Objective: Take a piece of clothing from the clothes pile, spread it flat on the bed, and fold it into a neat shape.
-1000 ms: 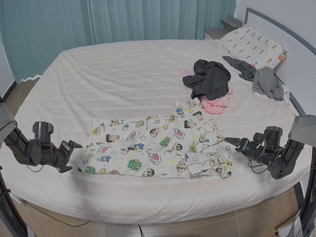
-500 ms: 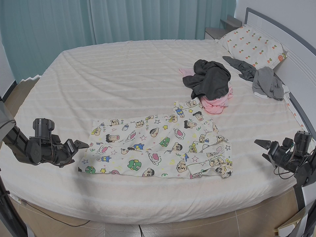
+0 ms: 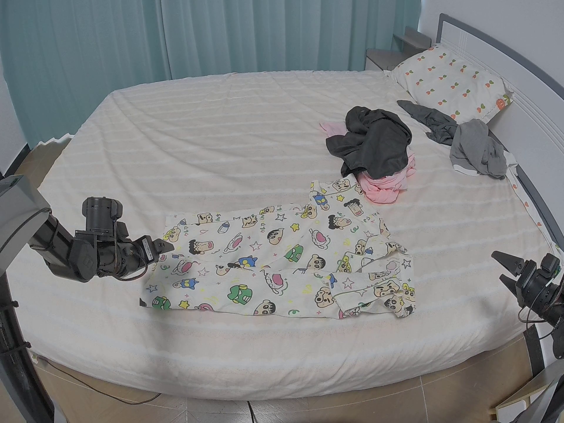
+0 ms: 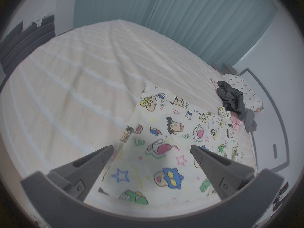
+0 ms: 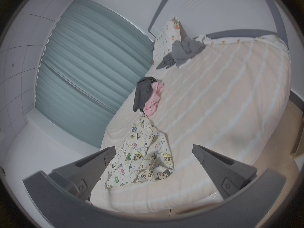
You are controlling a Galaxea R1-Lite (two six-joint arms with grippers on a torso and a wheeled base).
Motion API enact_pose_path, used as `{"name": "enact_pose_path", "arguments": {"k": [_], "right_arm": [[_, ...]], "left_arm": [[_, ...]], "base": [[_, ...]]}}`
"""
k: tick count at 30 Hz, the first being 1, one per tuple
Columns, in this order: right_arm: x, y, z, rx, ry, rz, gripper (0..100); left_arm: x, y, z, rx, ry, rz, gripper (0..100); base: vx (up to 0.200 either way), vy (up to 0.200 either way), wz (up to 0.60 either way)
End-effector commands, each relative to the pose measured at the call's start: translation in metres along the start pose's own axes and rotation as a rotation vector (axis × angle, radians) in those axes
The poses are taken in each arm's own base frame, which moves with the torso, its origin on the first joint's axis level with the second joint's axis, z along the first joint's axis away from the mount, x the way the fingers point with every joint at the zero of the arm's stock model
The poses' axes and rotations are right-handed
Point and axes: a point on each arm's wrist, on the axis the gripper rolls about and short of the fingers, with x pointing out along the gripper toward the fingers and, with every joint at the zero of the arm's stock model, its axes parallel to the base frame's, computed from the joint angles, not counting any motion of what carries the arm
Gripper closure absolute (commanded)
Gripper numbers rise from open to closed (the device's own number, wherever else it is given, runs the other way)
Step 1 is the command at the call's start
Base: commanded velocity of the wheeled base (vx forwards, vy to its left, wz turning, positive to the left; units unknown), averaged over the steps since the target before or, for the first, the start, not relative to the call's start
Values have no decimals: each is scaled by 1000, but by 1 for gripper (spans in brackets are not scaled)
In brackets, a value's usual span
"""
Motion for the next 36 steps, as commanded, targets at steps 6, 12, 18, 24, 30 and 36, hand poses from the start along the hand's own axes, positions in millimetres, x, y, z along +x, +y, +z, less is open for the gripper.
{"name": "enact_pose_path", "arguments": {"k": [6, 12, 18, 24, 30, 36], "right_arm": [[-16, -3, 5, 12, 11, 52, 0], [-17, -5, 4, 26, 27, 51, 0], [-16, -5, 3, 39, 40, 47, 0], [-17, -5, 1, 44, 54, 51, 0], [-17, -6, 1, 47, 59, 52, 0], [-16, -7, 0, 50, 64, 47, 0]], "left_arm": [[27, 8, -9, 23, 44, 19, 0], [27, 8, -11, 24, 54, 15, 0], [27, 9, -13, 20, 67, 5, 0], [31, 14, -21, 17, 95, 16, 0], [38, 16, -24, 11, 87, -2, 0], [38, 16, -27, 5, 100, -7, 100]], "base": [[0, 0, 0], [0, 0, 0], [0, 0, 0], [0, 0, 0], [0, 0, 0], [0, 0, 0]]}}
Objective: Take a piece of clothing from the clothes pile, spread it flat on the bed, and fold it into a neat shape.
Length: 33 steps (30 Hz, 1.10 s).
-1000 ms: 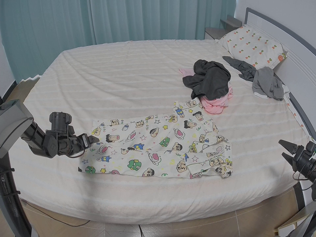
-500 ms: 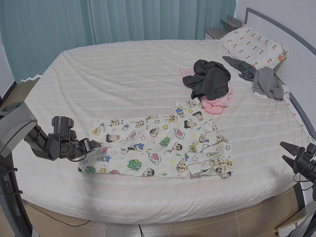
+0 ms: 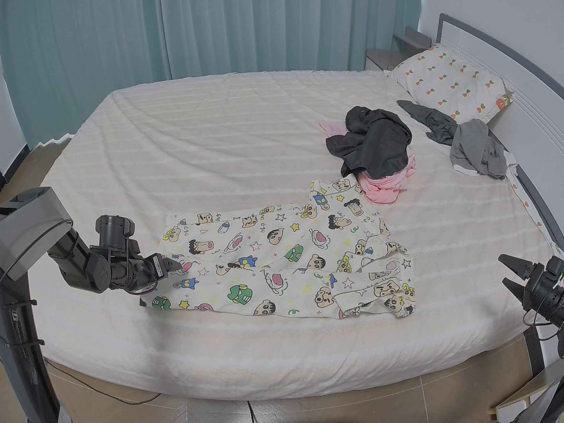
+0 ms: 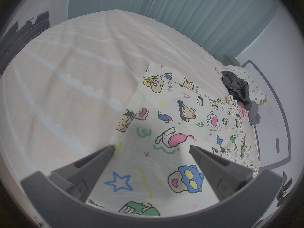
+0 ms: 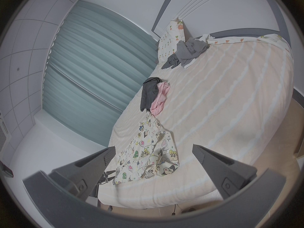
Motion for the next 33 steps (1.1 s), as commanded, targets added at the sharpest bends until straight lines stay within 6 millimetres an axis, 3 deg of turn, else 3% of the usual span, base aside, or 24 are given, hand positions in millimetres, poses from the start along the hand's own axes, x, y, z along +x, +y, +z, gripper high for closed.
{"name": "enact_pose_path", "arguments": {"k": [1, 10, 19, 33], "right_arm": [[-1, -2, -4, 18, 15, -12, 0], [-2, -2, -4, 17, 14, -11, 0], [-2, -1, -4, 15, 12, -10, 0], [-2, -1, -4, 14, 11, -9, 0]], "left_arm": [[1, 1, -4, -3, 13, 5, 100], [-6, 12, -5, -23, 16, 28, 100], [-32, 14, -7, -33, 4, 38, 100], [-40, 25, -23, -48, 50, 73, 100]], "base": [[0, 0, 0], [0, 0, 0], [0, 0, 0], [0, 0, 0]]}}
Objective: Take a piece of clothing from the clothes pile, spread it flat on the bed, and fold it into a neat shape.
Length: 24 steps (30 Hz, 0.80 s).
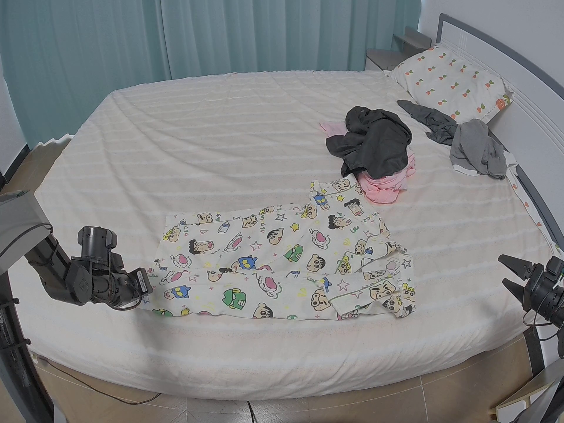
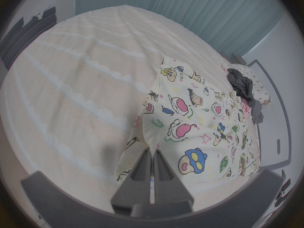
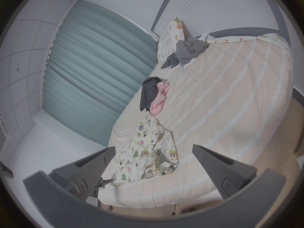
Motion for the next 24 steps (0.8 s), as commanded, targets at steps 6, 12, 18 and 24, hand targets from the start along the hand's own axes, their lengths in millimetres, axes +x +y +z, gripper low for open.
{"name": "enact_pose_path", "arguments": {"k": [6, 12, 18, 24], "right_arm": [[-2, -1, -4, 15, 13, -10, 0], [-2, -1, -5, 19, 19, -13, 0], [-1, -1, -6, 16, 24, -6, 0], [19, 14, -14, -15, 118, 80, 0]], "left_arm": [[-2, 6, -3, -11, 8, 12, 100], [-2, 3, -7, -10, 21, 7, 0], [-19, 6, -5, -68, -16, -7, 0], [-63, -8, 4, -318, -80, -125, 0]], "base": [[0, 0, 0], [0, 0, 0], [0, 0, 0], [0, 0, 0]]}}
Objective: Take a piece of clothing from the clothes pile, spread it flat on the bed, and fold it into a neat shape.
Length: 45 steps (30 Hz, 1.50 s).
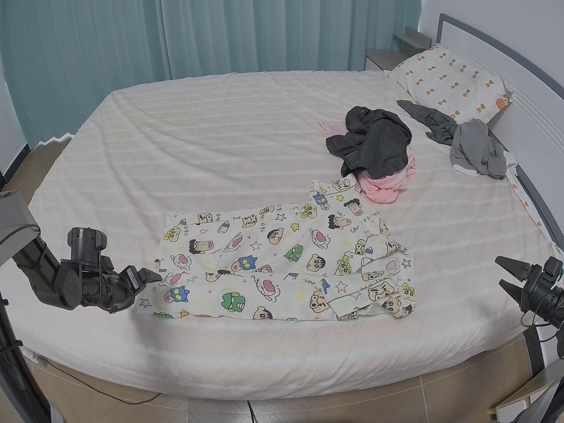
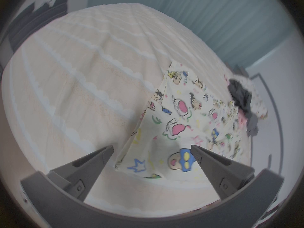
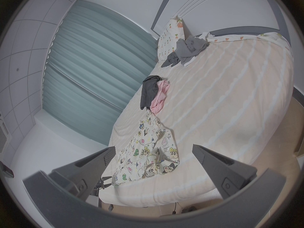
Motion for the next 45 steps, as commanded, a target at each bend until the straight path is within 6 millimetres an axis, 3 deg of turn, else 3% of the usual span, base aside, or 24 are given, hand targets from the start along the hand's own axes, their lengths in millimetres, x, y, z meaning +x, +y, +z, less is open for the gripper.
{"name": "enact_pose_path", "arguments": {"k": [1, 6, 10, 11, 13, 15, 16, 23, 24, 26, 27, 34, 40, 45], "right_arm": [[21, 13, -13, -18, 113, 77, 0], [55, 34, -30, -61, 203, 129, 0], [99, 65, -55, -20, 224, 84, 0], [100, 66, -56, -15, 224, 81, 0], [114, 85, -80, 54, 250, 14, 0], [116, 89, -87, 68, 267, -3, 0], [118, 95, -100, 98, 317, -22, 0], [141, 94, -119, 179, 371, -70, 0], [152, 84, -121, 185, 372, -104, 0], [152, 84, -121, 185, 372, -104, 0], [165, 76, -124, 189, 375, -127, 0], [186, 64, -136, 180, 395, -153, 0], [191, 72, -132, 177, 378, -120, 0], [182, 87, -129, 167, 374, -75, 0]], "left_arm": [[-44, -15, 6, -147, -71, -96, 0], [-65, -8, 6, -323, -61, -156, 0], [-85, 5, -21, -411, 137, -325, 0], [-86, 6, -22, -413, 141, -330, 0], [-96, 13, -39, -413, 208, -408, 0], [-96, 14, -42, -409, 213, -418, 0], [-95, 14, -44, -400, 207, -428, 0], [-82, 23, -49, -436, 252, -391, 0], [-77, 26, -49, -445, 257, -383, 0], [-77, 26, -49, -445, 257, -383, 0], [-75, 27, -51, -441, 255, -387, 0], [-74, 29, -55, -430, 242, -397, 0], [-74, 29, -55, -430, 242, -397, 0], [-74, 30, -55, -430, 242, -395, 0]], "base": [[0, 0, 0], [0, 0, 0], [0, 0, 0], [0, 0, 0], [0, 0, 0], [0, 0, 0], [0, 0, 0], [0, 0, 0], [0, 0, 0], [0, 0, 0], [0, 0, 0], [0, 0, 0], [0, 0, 0], [0, 0, 0]]}}
